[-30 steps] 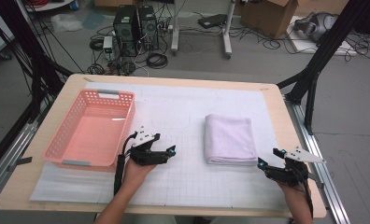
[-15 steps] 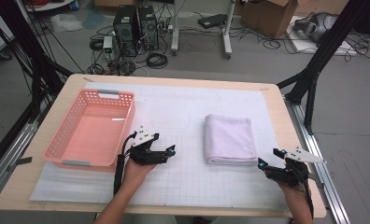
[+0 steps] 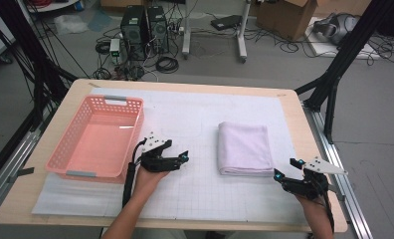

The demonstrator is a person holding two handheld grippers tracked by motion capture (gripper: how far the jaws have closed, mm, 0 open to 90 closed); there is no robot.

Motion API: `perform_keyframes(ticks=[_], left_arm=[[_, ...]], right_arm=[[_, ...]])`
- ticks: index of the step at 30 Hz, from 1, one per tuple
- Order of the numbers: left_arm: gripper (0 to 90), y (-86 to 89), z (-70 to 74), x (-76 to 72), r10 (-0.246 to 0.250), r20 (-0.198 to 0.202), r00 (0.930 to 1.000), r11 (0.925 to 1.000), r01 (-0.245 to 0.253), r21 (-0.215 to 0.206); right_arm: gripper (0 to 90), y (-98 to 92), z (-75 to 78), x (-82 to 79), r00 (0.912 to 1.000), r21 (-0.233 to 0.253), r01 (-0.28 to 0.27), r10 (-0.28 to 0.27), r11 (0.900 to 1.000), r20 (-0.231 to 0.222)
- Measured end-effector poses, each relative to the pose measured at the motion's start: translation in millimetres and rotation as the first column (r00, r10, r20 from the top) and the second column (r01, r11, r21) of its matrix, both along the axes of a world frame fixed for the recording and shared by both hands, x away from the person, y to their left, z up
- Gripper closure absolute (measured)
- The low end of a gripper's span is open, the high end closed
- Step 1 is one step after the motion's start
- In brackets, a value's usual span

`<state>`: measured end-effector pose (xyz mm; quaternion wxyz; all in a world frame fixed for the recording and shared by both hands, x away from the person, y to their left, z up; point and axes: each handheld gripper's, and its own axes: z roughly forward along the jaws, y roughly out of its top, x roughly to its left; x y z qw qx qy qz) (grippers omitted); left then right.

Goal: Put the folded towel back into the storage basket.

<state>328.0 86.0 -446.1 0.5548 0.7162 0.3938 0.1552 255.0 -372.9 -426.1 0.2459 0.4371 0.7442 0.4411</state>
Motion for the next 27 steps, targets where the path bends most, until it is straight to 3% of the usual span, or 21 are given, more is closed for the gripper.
perform_keyframes(ticks=[2,4,7,11,17,22,27], left_arm=[[20.3,-1.5,-0.4,1.6,0.003,-0.009,1.0,1.0,-0.003,0.003],[20.1,-4.5,2.3,3.9,-0.009,-0.029,0.9996,0.9993,0.01,0.037],[19.8,-12.0,12.9,8.9,-0.03,-0.044,0.9986,0.9982,0.032,0.05],[19.6,-22.9,23.0,16.3,-0.057,-0.063,0.9964,0.9973,0.06,0.043],[20.0,-44.8,31.6,28.3,-0.138,-0.096,0.9858,0.9903,0.139,0.0],[20.5,-61.5,33.1,40.3,-0.147,-0.113,0.9826,0.9891,0.147,-0.01],[20.2,-81.6,28.9,52.4,-0.153,-0.166,0.9741,0.9881,0.153,-0.015]], right_arm=[[22.8,-0.1,-0.1,0.1,1.0,0.001,0.001,-0.001,1.0,0.0],[22.8,-0.3,-0.1,-0.1,1.0,0.001,0.002,-0.002,1.0,-0.003],[22.8,-0.3,0.1,0.0,1.0,0.0,0.0,0.0,1.0,-0.004],[22.8,0.1,0.0,0.1,1.0,-0.003,-0.003,0.003,1.0,-0.006],[22.8,-2.0,0.5,0.1,1.0,-0.006,-0.001,0.001,1.0,-0.005],[22.8,-3.2,1.4,0.1,1.0,-0.004,-0.004,0.004,1.0,-0.001],[22.8,-3.7,0.9,0.8,1.0,-0.002,-0.004,0.004,1.0,-0.004]])
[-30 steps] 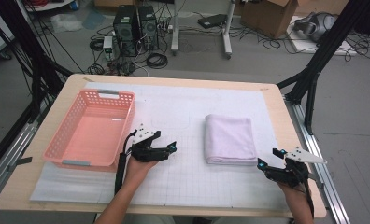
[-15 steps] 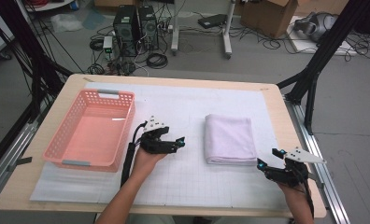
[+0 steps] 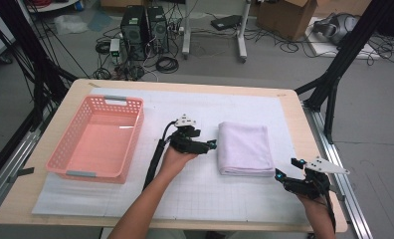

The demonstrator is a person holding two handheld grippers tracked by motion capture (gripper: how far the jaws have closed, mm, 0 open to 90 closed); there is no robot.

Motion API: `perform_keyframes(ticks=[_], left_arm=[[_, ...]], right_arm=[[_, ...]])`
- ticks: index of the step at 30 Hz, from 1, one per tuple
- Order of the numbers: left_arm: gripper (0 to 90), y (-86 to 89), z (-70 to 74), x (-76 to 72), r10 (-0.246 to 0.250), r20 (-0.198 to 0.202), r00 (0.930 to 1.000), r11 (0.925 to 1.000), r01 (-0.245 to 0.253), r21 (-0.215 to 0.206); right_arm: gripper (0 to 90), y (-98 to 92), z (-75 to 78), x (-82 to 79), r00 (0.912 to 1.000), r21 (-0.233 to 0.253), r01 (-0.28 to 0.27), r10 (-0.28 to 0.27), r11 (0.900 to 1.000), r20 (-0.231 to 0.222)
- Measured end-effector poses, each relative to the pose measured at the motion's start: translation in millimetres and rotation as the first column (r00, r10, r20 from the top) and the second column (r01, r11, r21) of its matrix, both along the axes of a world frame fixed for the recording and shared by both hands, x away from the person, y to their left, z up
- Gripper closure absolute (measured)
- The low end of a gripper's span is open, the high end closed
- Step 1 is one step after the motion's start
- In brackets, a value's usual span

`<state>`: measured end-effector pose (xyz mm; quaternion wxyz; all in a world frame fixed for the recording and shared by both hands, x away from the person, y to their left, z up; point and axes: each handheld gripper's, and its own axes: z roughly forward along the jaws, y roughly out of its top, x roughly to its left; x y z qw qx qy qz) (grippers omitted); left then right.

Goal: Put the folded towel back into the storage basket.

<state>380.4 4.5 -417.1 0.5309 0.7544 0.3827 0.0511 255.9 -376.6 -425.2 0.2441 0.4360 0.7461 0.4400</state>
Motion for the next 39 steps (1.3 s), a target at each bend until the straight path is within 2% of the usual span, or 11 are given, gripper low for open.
perform_keyframes(ticks=[3,6,11,13,18,22,24,25,32,36,39], left_arm=[[20.3,-12.3,-6.5,7.6,-0.008,-0.029,0.9996,0.9998,0.008,-0.016],[21.7,-25.6,-12.0,14.4,-0.001,-0.064,0.998,0.9998,0.002,0.021],[22.4,-44.8,-14.3,20.1,-0.019,-0.077,0.9969,0.9987,0.022,0.045],[22.5,-51.1,-16.2,21.6,-0.02,-0.089,0.9958,0.999,0.024,0.037],[22.2,-61.2,-25.4,22.5,-0.019,-0.136,0.9905,0.9973,0.029,0.067],[22.2,-64.4,-30.1,22.6,-0.025,-0.153,0.988,0.9954,0.039,0.087],[23.8,-65.5,-31.9,22.3,-0.025,-0.168,0.9855,0.996,0.039,0.081],[24.0,-65.6,-32.0,22.1,-0.032,-0.16,0.9866,0.9952,0.046,0.086],[34.3,-66.9,-33.3,20.4,-0.053,-0.151,0.9872,0.9939,0.066,0.088],[49.0,-65.2,-33.8,18.9,-0.09,-0.152,0.9842,0.9909,0.104,0.086],[60.7,-62.2,-33.3,19.7,-0.098,-0.165,0.9814,0.9926,0.109,0.054]], right_arm=[[22.8,0.4,0.2,-0.1,1.0,0.003,-0.001,0.001,1.0,-0.001],[22.8,1.1,-0.1,0.0,1.0,0.003,-0.005,0.005,1.0,-0.001],[22.8,1.4,-1.0,0.7,0.9999,0.003,-0.01,0.01,1.0,-0.005],[22.8,1.6,-1.2,0.7,0.9999,0.004,-0.01,0.01,1.0,-0.006],[22.8,1.5,-0.8,0.6,0.9999,0.004,-0.013,0.013,1.0,-0.004],[22.8,1.6,-0.8,0.3,0.9999,0.009,-0.012,0.013,1.0,-0.007],[22.8,1.4,-0.8,0.5,0.9999,0.008,-0.014,0.014,1.0,-0.005],[22.8,1.4,-0.9,0.6,0.9999,0.008,-0.014,0.014,1.0,-0.005],[22.8,2.5,-0.9,0.7,0.9999,0.013,-0.015,0.015,1.0,-0.007],[22.8,2.1,-1.0,1.0,0.9999,0.013,-0.016,0.016,1.0,-0.006],[22.8,2.0,-0.9,1.0,0.9999,0.014,-0.016,0.016,1.0,-0.004]])
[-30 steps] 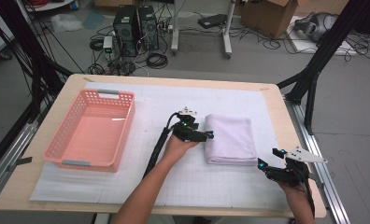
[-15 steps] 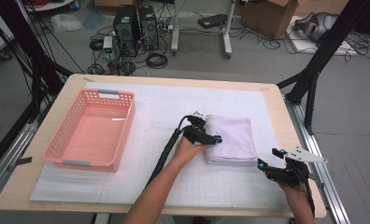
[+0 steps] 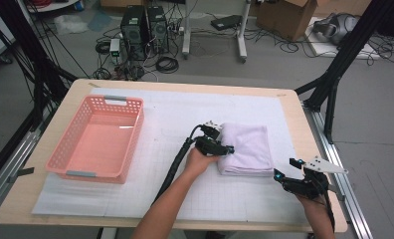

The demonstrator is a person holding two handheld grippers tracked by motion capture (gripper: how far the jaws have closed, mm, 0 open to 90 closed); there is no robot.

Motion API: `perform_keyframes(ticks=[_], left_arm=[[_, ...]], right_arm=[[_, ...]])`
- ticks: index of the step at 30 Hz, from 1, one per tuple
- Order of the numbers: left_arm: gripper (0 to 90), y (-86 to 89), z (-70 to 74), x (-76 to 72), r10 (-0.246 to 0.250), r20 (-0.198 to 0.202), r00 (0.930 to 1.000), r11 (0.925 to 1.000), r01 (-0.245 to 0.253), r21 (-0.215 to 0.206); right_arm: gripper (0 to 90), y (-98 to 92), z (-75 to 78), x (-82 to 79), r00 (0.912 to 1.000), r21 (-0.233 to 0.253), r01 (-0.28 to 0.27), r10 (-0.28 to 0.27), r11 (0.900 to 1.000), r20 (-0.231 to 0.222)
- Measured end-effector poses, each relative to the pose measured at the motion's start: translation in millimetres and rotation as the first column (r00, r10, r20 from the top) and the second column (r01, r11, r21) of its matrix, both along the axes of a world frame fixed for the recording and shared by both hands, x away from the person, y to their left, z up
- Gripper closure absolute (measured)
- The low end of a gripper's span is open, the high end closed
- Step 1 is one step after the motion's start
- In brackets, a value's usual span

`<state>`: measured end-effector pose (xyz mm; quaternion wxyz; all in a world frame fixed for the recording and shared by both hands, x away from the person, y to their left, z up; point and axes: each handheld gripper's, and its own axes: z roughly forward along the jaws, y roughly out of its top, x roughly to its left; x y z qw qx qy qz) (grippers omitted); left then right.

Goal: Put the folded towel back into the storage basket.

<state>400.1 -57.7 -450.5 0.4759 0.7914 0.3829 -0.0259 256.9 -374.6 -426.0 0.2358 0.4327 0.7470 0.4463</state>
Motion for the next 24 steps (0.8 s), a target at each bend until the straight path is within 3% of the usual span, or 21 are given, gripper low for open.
perform_keyframes(ticks=[6,11,16,18,24], left_arm=[[69.5,6.3,-2.1,-4.0,0.017,0.008,0.9998,0.9985,-0.016,-0.052],[71.7,11.1,3.9,-7.9,-0.002,0.025,0.9997,0.9985,0.004,-0.055],[72.6,18.8,12.1,-11.4,-0.024,0.077,0.9967,0.9983,0.028,-0.05],[72.9,24.0,15.5,-13.8,-0.016,0.101,0.9948,0.9974,0.023,-0.069],[73.1,38.1,24.6,-20.2,-0.026,0.177,0.9839,0.9977,0.037,-0.057]], right_arm=[[22.8,-1.5,0.2,-0.4,1.0,0.005,0.003,-0.003,1.0,0.001],[22.8,-1.8,0.4,-1.7,1.0,0.01,0.007,-0.007,1.0,-0.003],[22.8,-1.8,0.6,-2.1,1.0,0.007,0.007,-0.007,1.0,0.001],[22.8,-1.6,0.8,-2.5,1.0,0.007,0.007,-0.007,1.0,-0.002],[22.8,-0.5,0.5,-2.1,1.0,0.005,0.006,-0.006,1.0,-0.002]])
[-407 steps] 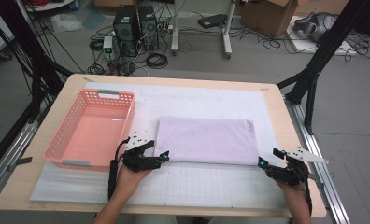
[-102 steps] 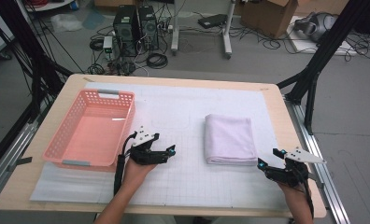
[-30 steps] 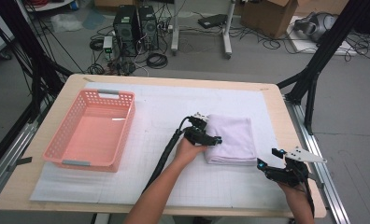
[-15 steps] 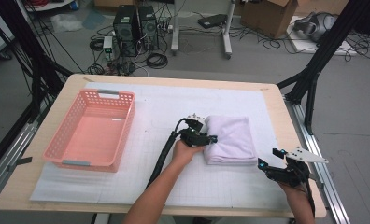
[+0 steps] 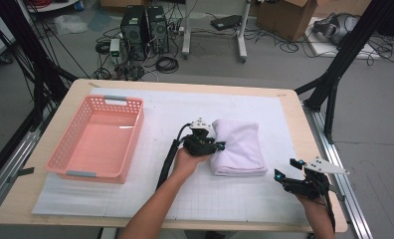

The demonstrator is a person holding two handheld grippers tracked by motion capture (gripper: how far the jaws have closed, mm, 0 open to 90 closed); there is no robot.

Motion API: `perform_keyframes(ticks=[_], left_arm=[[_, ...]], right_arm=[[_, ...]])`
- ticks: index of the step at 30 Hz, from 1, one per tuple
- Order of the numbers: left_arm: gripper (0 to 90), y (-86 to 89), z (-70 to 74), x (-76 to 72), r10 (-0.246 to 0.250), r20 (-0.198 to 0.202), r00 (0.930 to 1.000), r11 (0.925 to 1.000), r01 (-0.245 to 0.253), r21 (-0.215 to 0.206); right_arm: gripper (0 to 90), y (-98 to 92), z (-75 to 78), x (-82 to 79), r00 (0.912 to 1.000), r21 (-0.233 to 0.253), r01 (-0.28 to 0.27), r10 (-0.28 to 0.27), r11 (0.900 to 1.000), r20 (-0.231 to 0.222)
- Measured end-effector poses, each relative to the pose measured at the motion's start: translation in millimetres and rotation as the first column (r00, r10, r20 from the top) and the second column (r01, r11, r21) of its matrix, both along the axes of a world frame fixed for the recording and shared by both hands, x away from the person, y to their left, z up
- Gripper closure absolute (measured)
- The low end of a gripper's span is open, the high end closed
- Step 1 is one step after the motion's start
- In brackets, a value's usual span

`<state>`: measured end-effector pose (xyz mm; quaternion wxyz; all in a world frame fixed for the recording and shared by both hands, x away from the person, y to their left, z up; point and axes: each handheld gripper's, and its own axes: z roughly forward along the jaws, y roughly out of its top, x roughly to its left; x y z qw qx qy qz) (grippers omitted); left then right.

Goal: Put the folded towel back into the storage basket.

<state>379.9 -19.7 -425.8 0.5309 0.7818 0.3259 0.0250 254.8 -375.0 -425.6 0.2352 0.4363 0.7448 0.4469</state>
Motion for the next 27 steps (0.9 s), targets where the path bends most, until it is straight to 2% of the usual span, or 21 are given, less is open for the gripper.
perform_keyframes(ticks=[5,9,11,16,20,22,27], left_arm=[[73.4,11.3,7.1,-6.0,-0.012,0.067,0.9977,0.9998,0.013,-0.015],[73.4,20.3,14.1,-12.0,-0.016,0.125,0.992,0.9996,0.019,-0.023],[73.4,24.9,18.7,-14.9,-0.02,0.16,0.9869,0.9993,0.025,-0.027],[73.4,37.1,30.8,-23.2,-0.037,0.243,0.9692,0.9977,0.05,-0.047],[73.4,45.1,36.3,-27.4,-0.033,0.273,0.9613,0.9962,0.053,-0.069],[73.5,47.8,37.9,-29.0,-0.028,0.277,0.9606,0.9953,0.053,-0.081],[73.5,54.9,42.6,-31.4,-0.03,0.3,0.9534,0.9927,0.064,-0.103]], right_arm=[[22.8,1.4,0.2,0.1,1.0,-0.002,-0.004,0.004,1.0,0.001],[22.8,2.1,0.2,0.3,1.0,-0.005,-0.006,0.006,1.0,0.002],[22.8,2.1,0.5,0.4,1.0,-0.004,-0.007,0.007,1.0,0.004],[22.8,2.8,0.8,0.2,1.0,-0.001,-0.006,0.006,1.0,0.002],[22.8,3.9,0.9,0.9,0.9999,-0.007,-0.012,0.012,1.0,0.004],[22.8,4.7,0.9,0.9,0.9999,-0.006,-0.014,0.014,1.0,0.005],[22.8,4.8,1.5,0.9,0.9999,-0.005,-0.013,0.013,1.0,0.007]])
